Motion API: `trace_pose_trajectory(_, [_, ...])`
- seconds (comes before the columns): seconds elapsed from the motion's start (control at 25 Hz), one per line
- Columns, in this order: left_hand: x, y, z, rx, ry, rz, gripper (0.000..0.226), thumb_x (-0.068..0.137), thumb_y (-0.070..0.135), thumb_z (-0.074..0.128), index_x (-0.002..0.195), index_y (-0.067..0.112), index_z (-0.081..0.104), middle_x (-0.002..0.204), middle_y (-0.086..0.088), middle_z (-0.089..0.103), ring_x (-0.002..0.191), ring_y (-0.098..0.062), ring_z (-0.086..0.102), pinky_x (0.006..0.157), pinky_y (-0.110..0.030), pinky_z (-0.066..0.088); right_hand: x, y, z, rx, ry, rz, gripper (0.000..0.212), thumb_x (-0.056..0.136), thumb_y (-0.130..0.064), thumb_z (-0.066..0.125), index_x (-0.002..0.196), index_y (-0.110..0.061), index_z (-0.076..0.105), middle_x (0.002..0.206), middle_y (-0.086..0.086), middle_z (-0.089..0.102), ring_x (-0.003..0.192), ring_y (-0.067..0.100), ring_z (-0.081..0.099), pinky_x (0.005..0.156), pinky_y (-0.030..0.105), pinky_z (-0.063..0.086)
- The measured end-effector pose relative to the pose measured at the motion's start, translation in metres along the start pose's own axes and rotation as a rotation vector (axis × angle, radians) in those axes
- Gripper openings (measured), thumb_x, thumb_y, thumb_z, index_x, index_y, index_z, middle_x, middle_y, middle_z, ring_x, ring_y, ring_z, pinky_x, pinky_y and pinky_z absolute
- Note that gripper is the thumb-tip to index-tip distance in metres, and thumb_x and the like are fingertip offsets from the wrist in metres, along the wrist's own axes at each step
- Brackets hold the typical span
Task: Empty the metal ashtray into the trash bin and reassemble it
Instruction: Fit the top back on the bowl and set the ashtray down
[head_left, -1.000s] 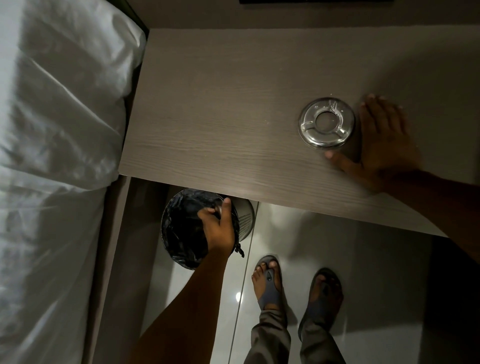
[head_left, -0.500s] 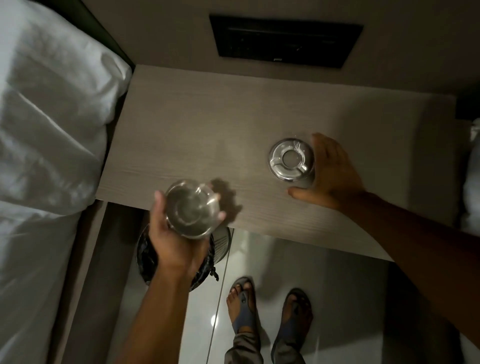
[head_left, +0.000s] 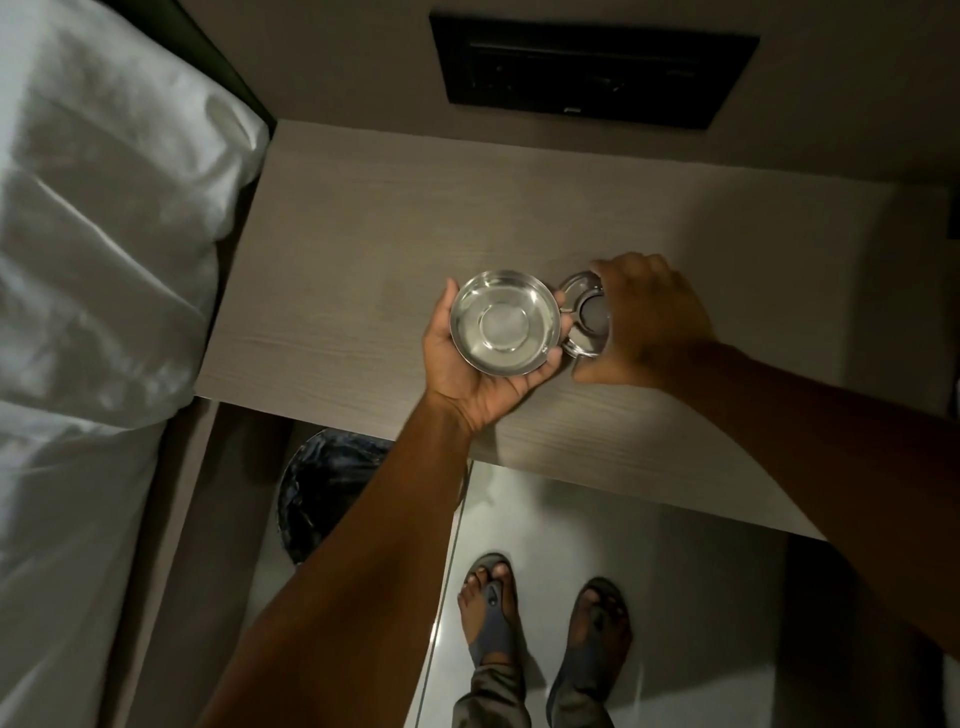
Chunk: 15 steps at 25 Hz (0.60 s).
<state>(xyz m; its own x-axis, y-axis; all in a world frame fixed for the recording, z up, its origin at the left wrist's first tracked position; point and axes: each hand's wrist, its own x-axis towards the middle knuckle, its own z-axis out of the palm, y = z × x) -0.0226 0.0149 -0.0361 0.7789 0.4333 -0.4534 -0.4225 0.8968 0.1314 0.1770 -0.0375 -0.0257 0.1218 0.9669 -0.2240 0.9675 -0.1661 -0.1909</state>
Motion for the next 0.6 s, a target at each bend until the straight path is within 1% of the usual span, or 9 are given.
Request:
trace_pose_trajectory(0.2, [0.009, -0.008, -0.007, -0.02, 0.006, 0.006, 0.09, 0.087, 0.076, 0.043, 0.136, 0.001, 0.054, 0.137, -0.022, 0.055, 0.119, -0.037, 0.058, 0.084, -0.044, 0.057, -0.01, 0.028, -0.025, 0.126, 0.092, 0.14, 0.113, 0.048, -0.062, 0.081, 0.144, -0.019, 0.039, 0.14, 0.015, 0.049, 0.124, 0.038, 0.046, 0.102, 0.052, 0.04])
trace_pose_trajectory(0.28, [0.017, -0.015, -0.004, -0.031, 0.016, 0.011, 0.088, 0.086, 0.074, 0.047, 0.136, 0.002, 0.055, 0.136, -0.022, 0.057, 0.119, -0.038, 0.059, 0.085, -0.046, 0.057, -0.014, 0.031, -0.047, 0.215, 0.135, 0.098, 0.113, 0.046, -0.068, 0.073, 0.143, -0.02, 0.041, 0.139, 0.012, 0.051, 0.124, 0.035, 0.047, 0.102, 0.05, 0.042])
trace_pose_trajectory(0.32, [0.023, -0.019, -0.002, -0.03, 0.03, 0.011, 0.086, 0.086, 0.072, 0.05, 0.138, 0.003, 0.054, 0.138, -0.022, 0.055, 0.122, -0.039, 0.058, 0.091, -0.049, 0.055, -0.015, 0.027, -0.055, 0.241, 0.127, 0.039, 0.112, 0.046, -0.071, 0.07, 0.142, -0.02, 0.043, 0.138, 0.009, 0.052, 0.123, 0.033, 0.049, 0.102, 0.048, 0.043])
trace_pose_trajectory(0.36, [0.029, -0.024, 0.002, -0.017, 0.038, 0.009, 0.085, 0.086, 0.069, 0.054, 0.141, 0.005, 0.052, 0.143, -0.022, 0.052, 0.129, -0.039, 0.054, 0.102, -0.053, 0.049, -0.014, 0.018, -0.061, 0.244, 0.092, -0.035, 0.112, 0.046, -0.073, 0.069, 0.142, -0.02, 0.044, 0.137, 0.007, 0.053, 0.123, 0.03, 0.05, 0.103, 0.047, 0.043])
trace_pose_trajectory(0.4, [0.036, -0.03, 0.005, 0.002, 0.031, 0.006, 0.083, 0.086, 0.067, 0.056, 0.143, 0.007, 0.051, 0.147, -0.021, 0.05, 0.137, -0.038, 0.048, 0.114, -0.055, 0.038, -0.013, 0.009, -0.066, 0.224, 0.039, -0.111, 0.114, 0.046, -0.075, 0.068, 0.143, -0.019, 0.044, 0.138, 0.006, 0.053, 0.123, 0.028, 0.05, 0.105, 0.046, 0.041])
trace_pose_trajectory(0.44, [0.042, -0.037, 0.009, 0.022, 0.024, 0.013, 0.08, 0.086, 0.064, 0.059, 0.142, 0.007, 0.053, 0.145, -0.02, 0.052, 0.138, -0.036, 0.047, 0.12, -0.054, 0.029, -0.013, 0.0, -0.068, 0.189, -0.012, -0.173, 0.117, 0.046, -0.077, 0.067, 0.144, -0.017, 0.043, 0.14, 0.006, 0.053, 0.125, 0.028, 0.049, 0.107, 0.046, 0.039])
trace_pose_trajectory(0.48, [0.047, -0.042, 0.012, 0.036, 0.019, 0.032, 0.075, 0.085, 0.06, 0.063, 0.136, 0.006, 0.059, 0.137, -0.02, 0.058, 0.132, -0.034, 0.053, 0.12, -0.051, 0.03, -0.013, -0.005, -0.067, 0.147, -0.047, -0.219, 0.121, 0.046, -0.077, 0.069, 0.146, -0.014, 0.042, 0.142, 0.008, 0.051, 0.127, 0.028, 0.048, 0.109, 0.044, 0.036])
trace_pose_trajectory(0.52, [0.052, -0.046, 0.016, 0.038, 0.008, 0.051, 0.07, 0.083, 0.058, 0.065, 0.129, 0.005, 0.065, 0.128, -0.019, 0.065, 0.123, -0.032, 0.06, 0.115, -0.049, 0.038, -0.013, -0.008, -0.066, 0.112, -0.065, -0.246, 0.123, 0.048, -0.075, 0.073, 0.147, -0.012, 0.04, 0.144, 0.009, 0.05, 0.128, 0.028, 0.047, 0.11, 0.043, 0.035])
trace_pose_trajectory(0.6, [0.057, -0.049, 0.018, 0.022, -0.029, 0.066, 0.067, 0.083, 0.058, 0.065, 0.122, 0.003, 0.068, 0.121, -0.02, 0.069, 0.115, -0.033, 0.065, 0.106, -0.048, 0.048, -0.013, -0.005, -0.066, 0.107, -0.063, -0.255, 0.124, 0.049, -0.07, 0.082, 0.148, -0.009, 0.039, 0.145, 0.009, 0.049, 0.13, 0.027, 0.046, 0.11, 0.042, 0.036])
